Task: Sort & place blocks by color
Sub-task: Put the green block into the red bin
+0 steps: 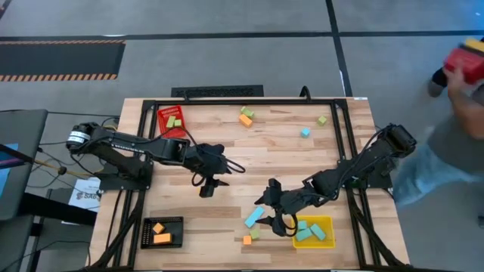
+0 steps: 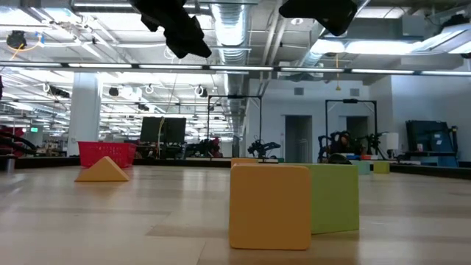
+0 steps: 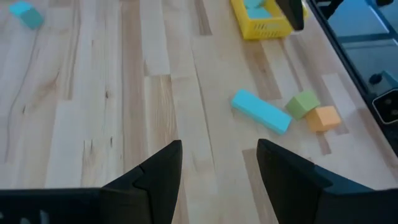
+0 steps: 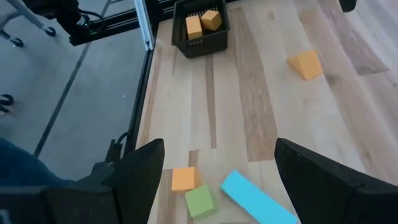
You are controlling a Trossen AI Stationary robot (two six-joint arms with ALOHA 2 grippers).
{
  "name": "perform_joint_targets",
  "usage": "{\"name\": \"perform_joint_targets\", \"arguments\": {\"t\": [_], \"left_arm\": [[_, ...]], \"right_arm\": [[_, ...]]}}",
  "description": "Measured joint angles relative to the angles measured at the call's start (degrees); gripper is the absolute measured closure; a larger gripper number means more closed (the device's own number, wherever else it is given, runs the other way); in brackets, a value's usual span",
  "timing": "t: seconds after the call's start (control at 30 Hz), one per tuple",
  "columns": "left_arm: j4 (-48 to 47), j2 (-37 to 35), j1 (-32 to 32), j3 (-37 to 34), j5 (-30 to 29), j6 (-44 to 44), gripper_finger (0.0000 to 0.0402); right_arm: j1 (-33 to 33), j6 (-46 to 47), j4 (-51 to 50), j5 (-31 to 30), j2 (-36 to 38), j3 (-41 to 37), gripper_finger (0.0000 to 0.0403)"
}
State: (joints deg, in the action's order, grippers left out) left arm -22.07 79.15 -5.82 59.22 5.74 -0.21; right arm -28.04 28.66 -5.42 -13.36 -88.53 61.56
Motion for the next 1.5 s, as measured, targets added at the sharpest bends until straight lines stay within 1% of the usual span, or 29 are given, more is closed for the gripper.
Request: {"name": "perform_joint_targets", "arguments": {"t": [0.13, 0.37, 0.43, 0.5, 0.6, 0.67, 0.73, 0.8, 0.93, 1.07, 1.2, 1.23, 1.37, 1.5], "left_arm": [[1.5, 0.0, 0.0, 0.0, 0.2, 0.0, 0.0207], [5.2, -1.2, 0.0, 0.0, 2.8, -1.1, 0.0207], [5.4, -2.2, 0.0, 0.1, 3.0, -1.5, 0.0207], [5.1, -3.3, 0.0, 0.1, 3.0, -1.9, 0.0207], [5.6, -5.4, 0.0, 0.1, 2.6, -2.5, 0.0207], [7.7, -6.8, 0.2, 0.1, 2.1, -3.0, 0.0207], [9.8, -7.9, 0.3, 0.1, 1.9, -3.5, 0.0207], [13.6, -8.7, 0.6, 0.1, 1.9, -4.1, 0.0207], [17.8, -9.6, 0.7, 0.1, 1.9, -6.0, 0.0207], [18.0, -9.5, 0.7, 0.1, 2.5, -7.0, 0.0207], [17.3, -9.0, 0.6, 0.1, 2.6, -8.2, 0.0207], [17.4, -9.0, 0.6, 0.0, 2.6, -8.7, 0.0207], [17.0, -9.0, -0.2, 0.0, 2.6, -10.0, 0.0207], [16.2, -9.0, -0.9, 0.0, 2.6, -10.6, 0.0207]], "right_arm": [[0.0, -2.5, 0.1, 0.0, 0.0, 0.0, 0.0076], [-1.3, -10.1, -1.1, 0.0, -1.2, -0.1, 0.0076], [-1.6, -10.6, 1.1, 0.3, -2.7, 0.1, 0.0076], [-2.4, -10.7, 0.1, 0.3, -2.9, -0.2, 0.0076], [-2.4, -10.8, 3.6, -0.1, -4.4, 0.2, 0.0076], [-2.4, -11.1, 3.1, -0.2, -4.7, -0.1, 0.0076], [-2.1, -11.2, 5.6, -0.2, -5.6, 0.1, 0.0076], [-1.9, -12.1, 5.1, -0.2, -5.6, 0.0, 0.0076], [-1.8, -12.8, 5.9, -0.2, -5.6, 0.0, 0.0076], [-1.8, -14.1, 5.8, -0.2, -5.8, 0.0, 0.0076], [-2.0, -13.8, 6.5, 0.6, -8.9, -0.1, 0.0076], [-2.0, -13.7, 8.6, 1.4, -10.2, 0.0, 0.0076], [-2.5, -13.7, 11.6, 2.0, -14.8, 0.0, 0.0076], [-2.5, -10.6, 15.9, 4.3, -17.6, -0.1, 0.0076]]}}
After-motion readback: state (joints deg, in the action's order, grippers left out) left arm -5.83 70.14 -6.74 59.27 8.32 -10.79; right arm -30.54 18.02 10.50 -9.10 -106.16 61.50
